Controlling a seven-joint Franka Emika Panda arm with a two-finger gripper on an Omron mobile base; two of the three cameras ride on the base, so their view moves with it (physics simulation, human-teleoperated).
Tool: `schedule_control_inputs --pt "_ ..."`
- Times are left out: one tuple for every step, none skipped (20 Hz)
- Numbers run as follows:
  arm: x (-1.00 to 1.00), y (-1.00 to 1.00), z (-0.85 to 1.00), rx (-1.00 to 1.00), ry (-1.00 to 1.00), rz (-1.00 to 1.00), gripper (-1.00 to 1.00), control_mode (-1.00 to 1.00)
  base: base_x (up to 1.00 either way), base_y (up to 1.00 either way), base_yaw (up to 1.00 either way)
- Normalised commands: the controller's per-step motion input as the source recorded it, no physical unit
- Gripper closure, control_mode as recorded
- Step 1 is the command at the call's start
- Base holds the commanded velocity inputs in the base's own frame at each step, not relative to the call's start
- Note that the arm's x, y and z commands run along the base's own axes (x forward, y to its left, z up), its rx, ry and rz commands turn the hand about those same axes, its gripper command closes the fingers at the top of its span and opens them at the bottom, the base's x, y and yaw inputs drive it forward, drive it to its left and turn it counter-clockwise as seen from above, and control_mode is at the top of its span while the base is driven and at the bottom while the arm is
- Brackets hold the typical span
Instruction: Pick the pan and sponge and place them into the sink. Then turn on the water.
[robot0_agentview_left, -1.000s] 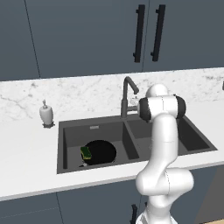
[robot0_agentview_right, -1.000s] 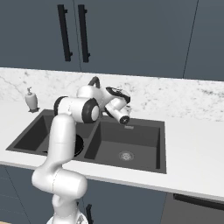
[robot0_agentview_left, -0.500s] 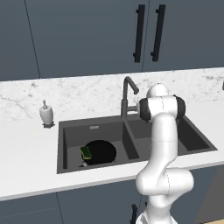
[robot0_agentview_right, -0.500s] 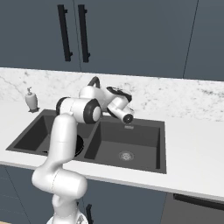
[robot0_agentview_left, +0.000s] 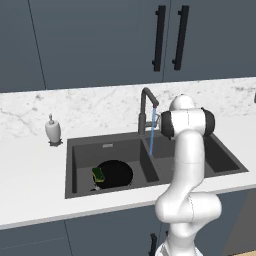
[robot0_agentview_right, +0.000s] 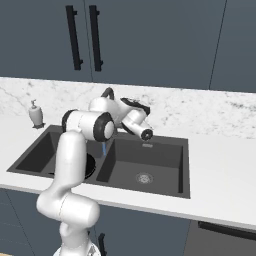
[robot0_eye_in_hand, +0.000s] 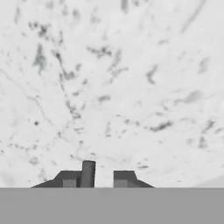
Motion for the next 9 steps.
schedule_control_inputs --pt "-1.00 -0.59 0.26 0.21 -0.21 0.00 1.00 -1.00 0.00 0.00 0.00" --pt "-1.00 -0.51 0.31 0.22 -0.26 0.01 1.00 -1.00 0.00 0.00 0.00" --pt "-1.00 -0.38 0.38 0.22 -0.31 0.01 1.00 -1.00 0.00 0.00 0.00" --pt "-0.99 -0.30 0.36 0.22 -0.30 0.02 1.00 -1.00 0.00 0.00 0.00" --pt "-0.95 -0.28 0.27 0.21 -0.30 0.02 1.00 -1.00 0.00 0.00 0.00" --pt "-0.92 -0.27 0.23 0.20 -0.33 0.03 1.00 -1.00 0.00 0.00 0.00" --pt "-0.85 -0.27 0.22 0.19 -0.34 0.03 1.00 -1.00 0.00 0.00 0.00" --pt "-0.79 -0.25 0.29 0.18 -0.35 0.02 1.00 -1.00 0.00 0.00 0.00" --pt "-0.79 -0.21 0.37 0.17 -0.34 0.02 1.00 -1.00 0.00 0.00 0.00"
